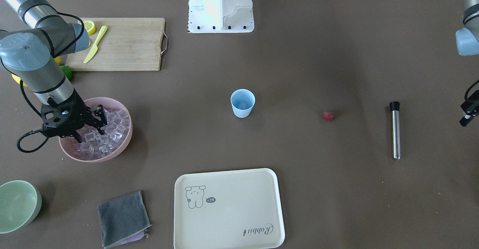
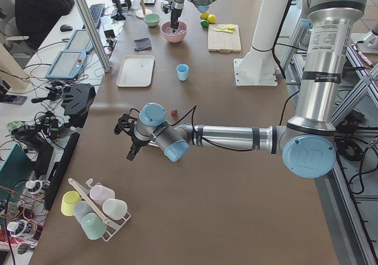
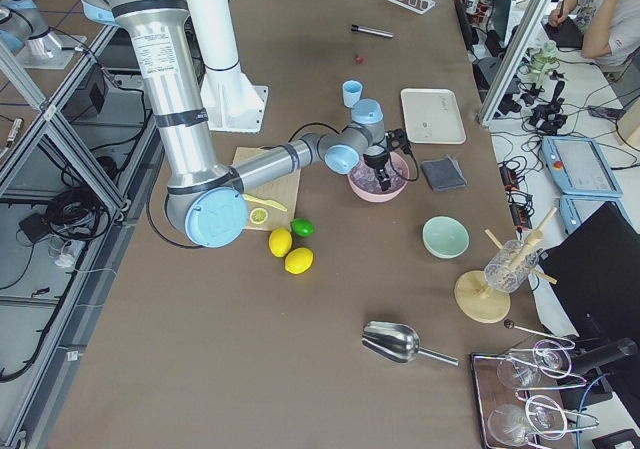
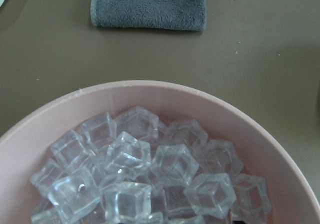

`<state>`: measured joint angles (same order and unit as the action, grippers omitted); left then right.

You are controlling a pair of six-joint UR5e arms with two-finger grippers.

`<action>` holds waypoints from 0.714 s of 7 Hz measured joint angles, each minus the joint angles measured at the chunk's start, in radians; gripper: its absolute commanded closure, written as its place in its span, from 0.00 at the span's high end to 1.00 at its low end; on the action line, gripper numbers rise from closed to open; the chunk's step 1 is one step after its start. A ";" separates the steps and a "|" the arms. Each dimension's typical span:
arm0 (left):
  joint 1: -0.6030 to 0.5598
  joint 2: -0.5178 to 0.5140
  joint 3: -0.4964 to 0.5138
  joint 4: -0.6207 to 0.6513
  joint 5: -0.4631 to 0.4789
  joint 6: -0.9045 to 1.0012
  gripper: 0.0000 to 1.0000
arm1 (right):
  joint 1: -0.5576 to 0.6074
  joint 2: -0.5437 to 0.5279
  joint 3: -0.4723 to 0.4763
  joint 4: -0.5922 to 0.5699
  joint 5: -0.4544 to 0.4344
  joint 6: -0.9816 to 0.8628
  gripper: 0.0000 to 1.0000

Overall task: Mash ice and strawberries in cup
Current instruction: 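Carry the ice cube with the right gripper over the blue cup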

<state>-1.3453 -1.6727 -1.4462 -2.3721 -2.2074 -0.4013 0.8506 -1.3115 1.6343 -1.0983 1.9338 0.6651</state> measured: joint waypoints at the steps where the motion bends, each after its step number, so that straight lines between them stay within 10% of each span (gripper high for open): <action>1: 0.000 0.002 0.001 -0.004 0.000 0.000 0.98 | 0.000 -0.001 0.008 0.000 0.001 0.002 0.38; 5: 0.001 0.005 0.001 -0.011 0.000 -0.002 0.98 | 0.015 0.006 0.066 -0.035 0.026 0.006 0.00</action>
<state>-1.3443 -1.6675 -1.4457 -2.3827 -2.2074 -0.4034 0.8660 -1.3052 1.7002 -1.1334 1.9597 0.6709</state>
